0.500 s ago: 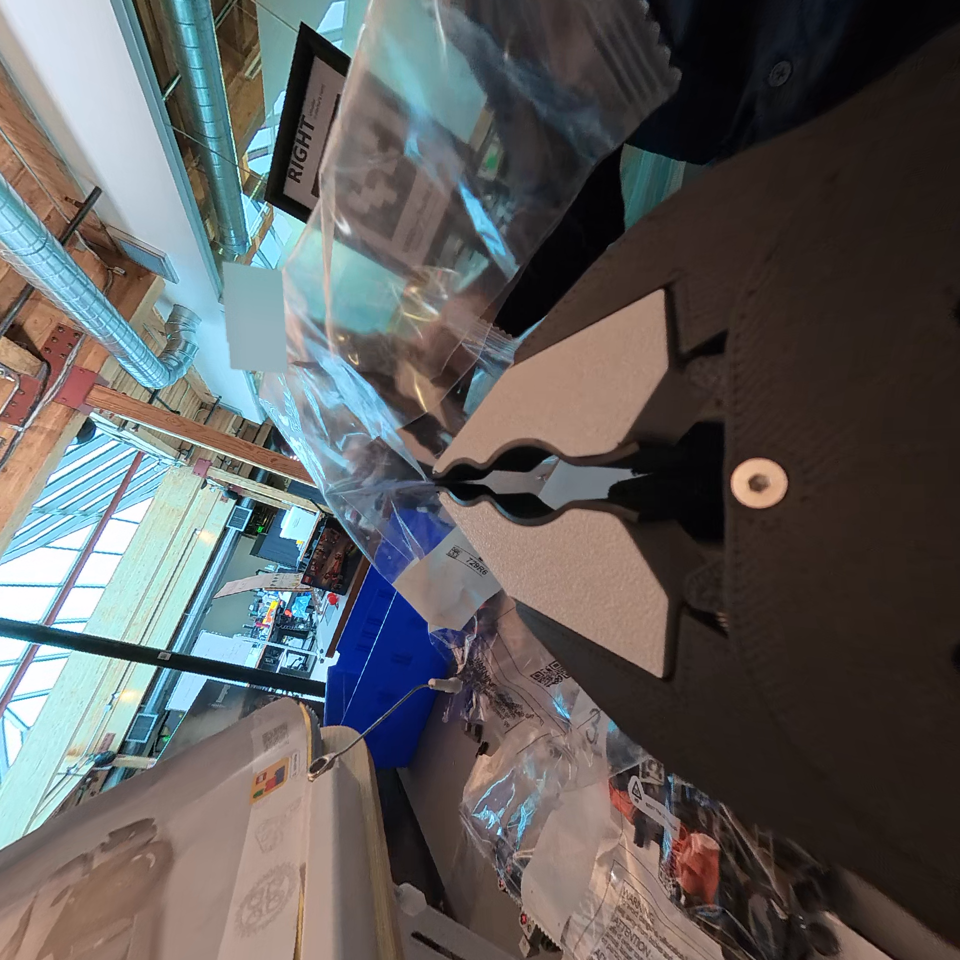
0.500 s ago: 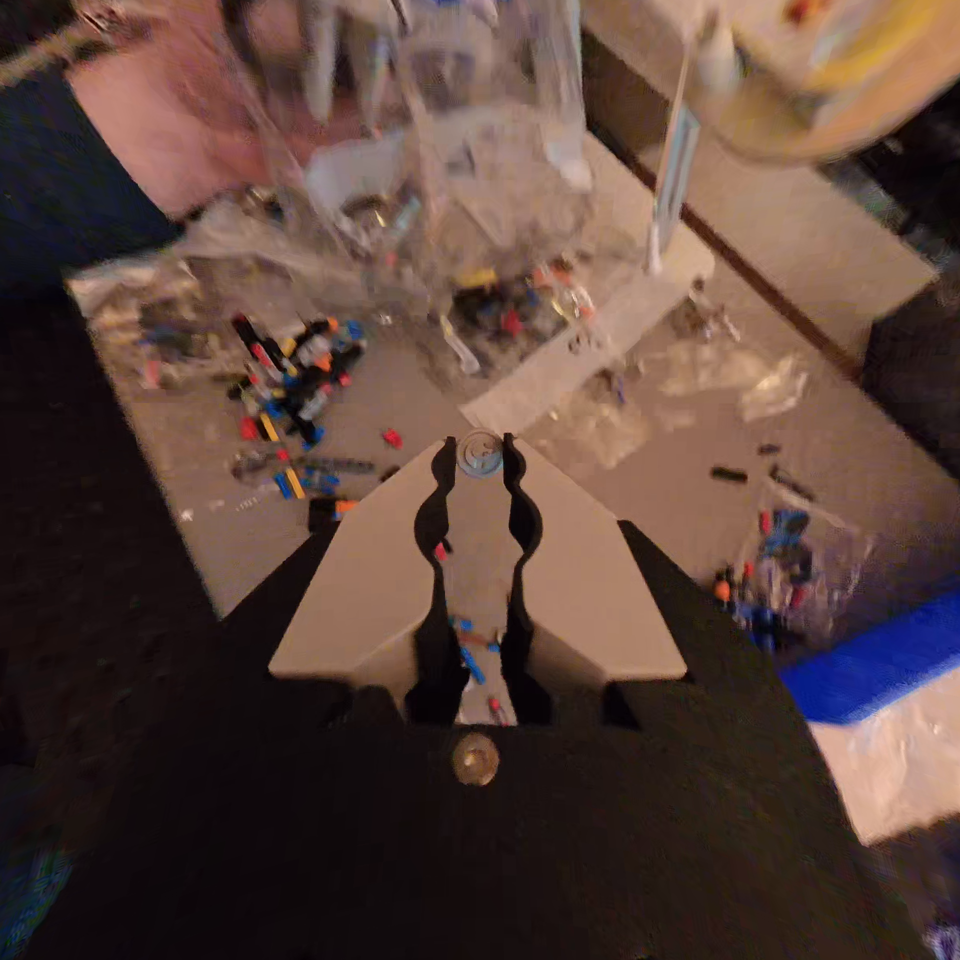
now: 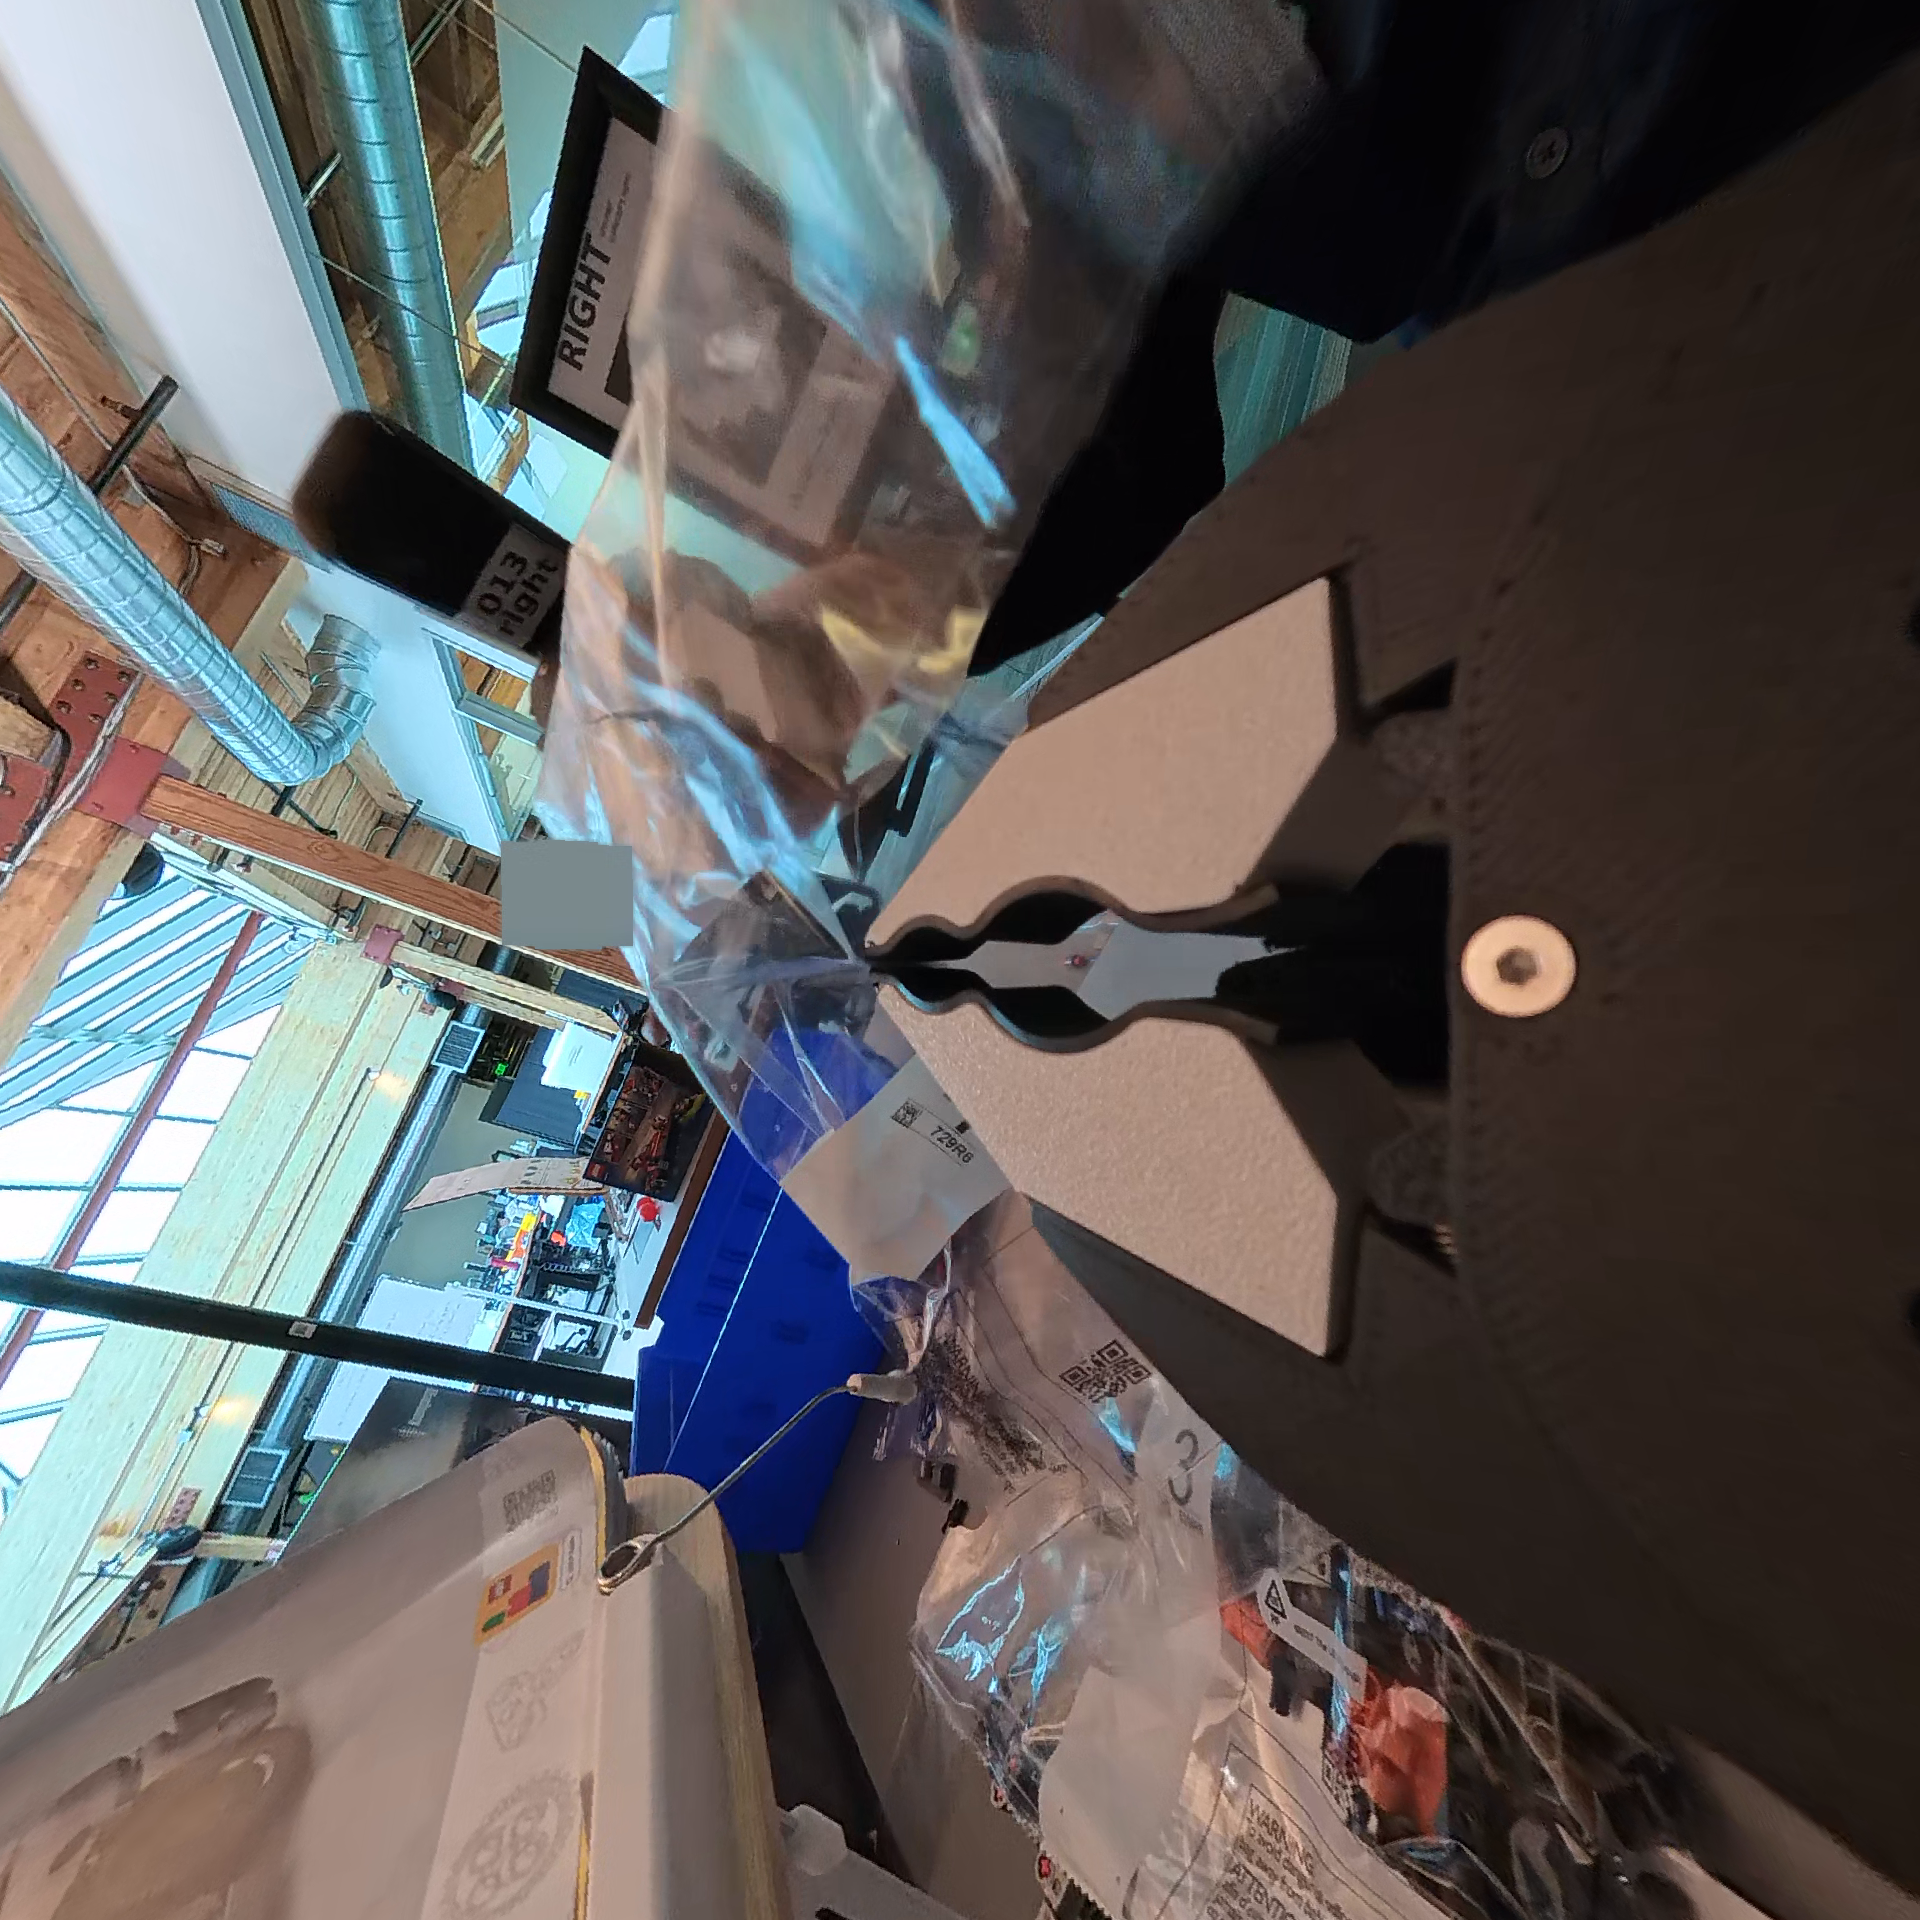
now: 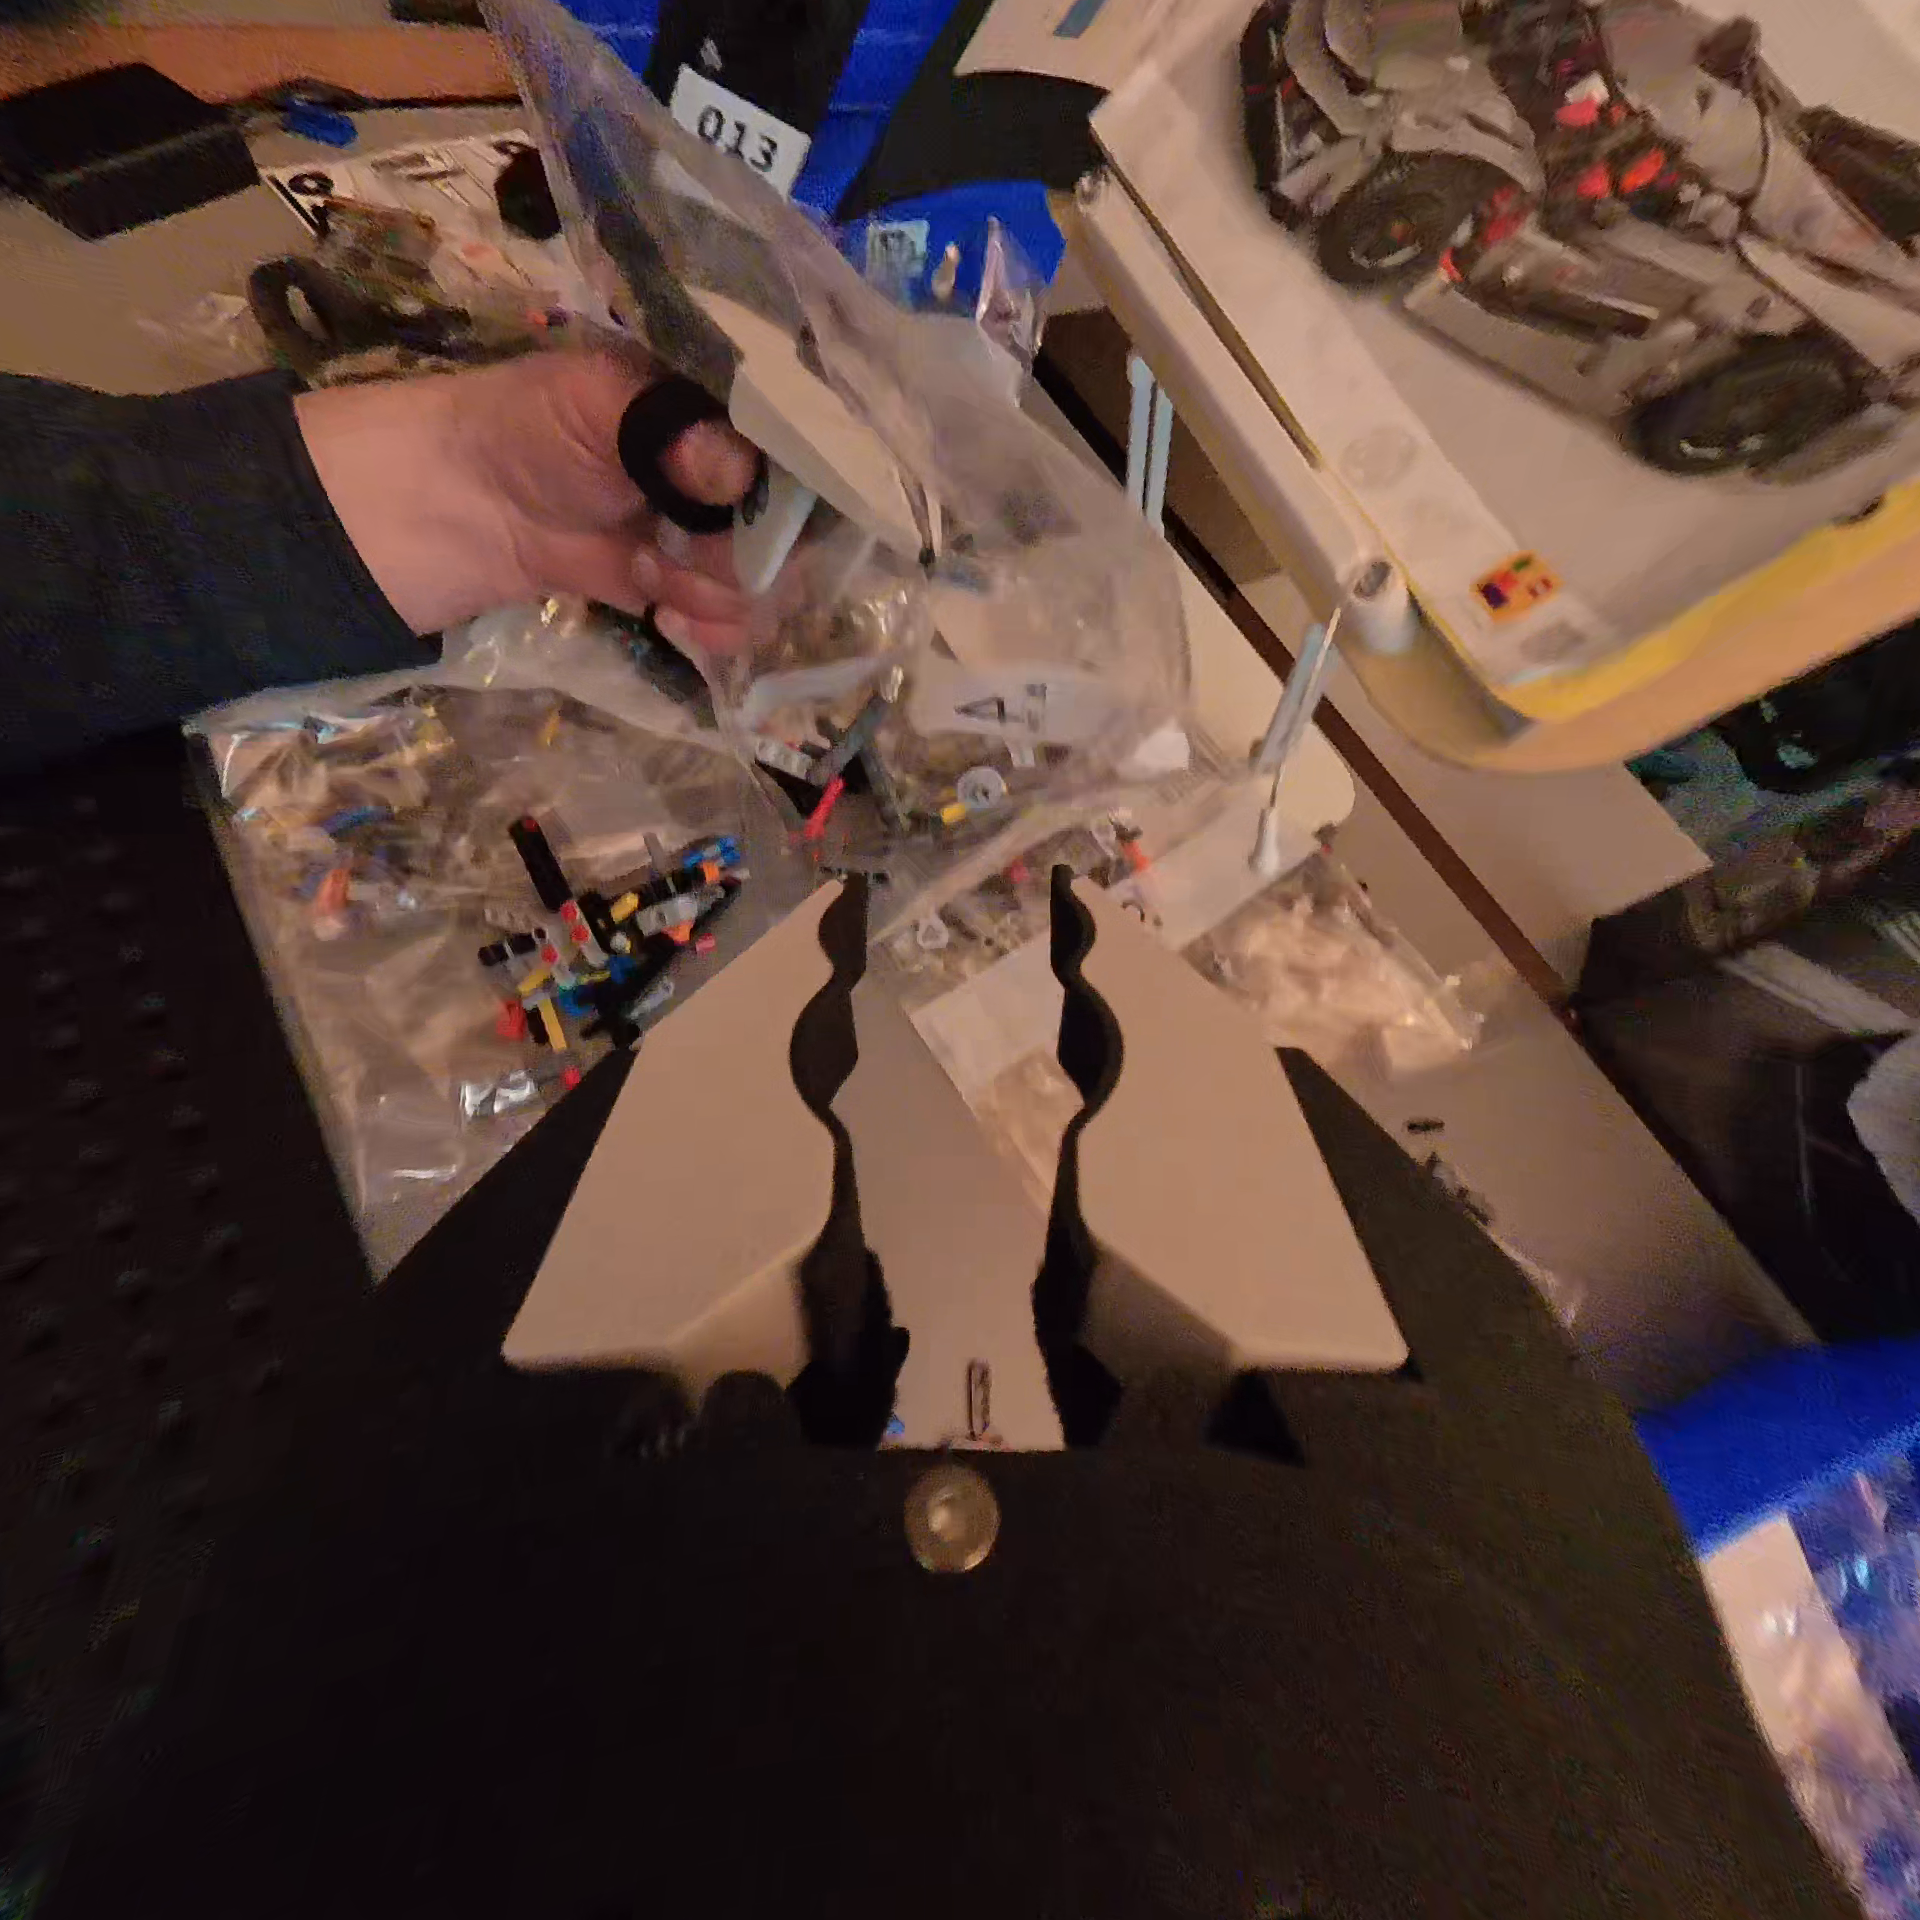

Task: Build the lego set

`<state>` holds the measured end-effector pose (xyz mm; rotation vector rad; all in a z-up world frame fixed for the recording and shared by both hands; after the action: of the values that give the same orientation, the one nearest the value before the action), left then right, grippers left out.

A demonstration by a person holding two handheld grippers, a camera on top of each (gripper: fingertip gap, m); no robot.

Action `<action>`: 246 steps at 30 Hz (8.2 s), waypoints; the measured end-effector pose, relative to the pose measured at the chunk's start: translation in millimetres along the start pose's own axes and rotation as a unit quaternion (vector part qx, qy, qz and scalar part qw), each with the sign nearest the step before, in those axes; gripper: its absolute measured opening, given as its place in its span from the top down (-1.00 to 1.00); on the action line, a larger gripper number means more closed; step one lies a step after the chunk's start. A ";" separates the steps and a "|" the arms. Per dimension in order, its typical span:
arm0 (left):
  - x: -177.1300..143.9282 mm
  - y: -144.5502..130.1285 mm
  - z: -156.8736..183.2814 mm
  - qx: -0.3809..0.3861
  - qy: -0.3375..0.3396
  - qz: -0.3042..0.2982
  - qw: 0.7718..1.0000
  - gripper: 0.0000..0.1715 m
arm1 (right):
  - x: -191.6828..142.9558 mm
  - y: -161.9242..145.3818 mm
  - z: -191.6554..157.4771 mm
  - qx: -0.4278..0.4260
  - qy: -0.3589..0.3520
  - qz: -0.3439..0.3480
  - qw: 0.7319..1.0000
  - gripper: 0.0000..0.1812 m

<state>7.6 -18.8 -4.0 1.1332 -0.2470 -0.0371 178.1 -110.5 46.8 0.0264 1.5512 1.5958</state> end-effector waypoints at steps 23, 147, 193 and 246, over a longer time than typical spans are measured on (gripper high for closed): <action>-1.9 -0.5 0.9 -0.001 0.004 0.005 1.000 1.00 | -78.6 -242.7 -63.5 0.167 0.023 -0.304 0.938 0.77; -0.3 0.0 2.5 0.000 -0.003 -0.002 1.000 1.00 | 18.1 -58.2 -3.3 0.065 0.100 -0.019 0.993 0.72; 1.6 -1.9 3.7 0.002 -0.001 -0.009 1.000 1.00 | 46.1 -92.3 -60.4 -0.007 0.198 -0.115 0.973 0.55; 1.9 -2.8 1.7 0.003 0.003 -0.016 1.000 1.00 | 63.9 18.5 -13.9 -0.134 0.022 -0.124 0.983 0.69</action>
<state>9.4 -21.8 -5.5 1.1432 -0.2235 -0.0613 121.0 -81.1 24.4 -0.3387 1.3032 1.5973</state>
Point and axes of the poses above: each gripper's, where its closed fingertips meet, x out along the fingers, y out of its top, z = x × y across the jaws, the point moved 6 cm from there along -x, back along the fingers, and after that the axes turned 2 degrees about -x, right-handed, at the moved point
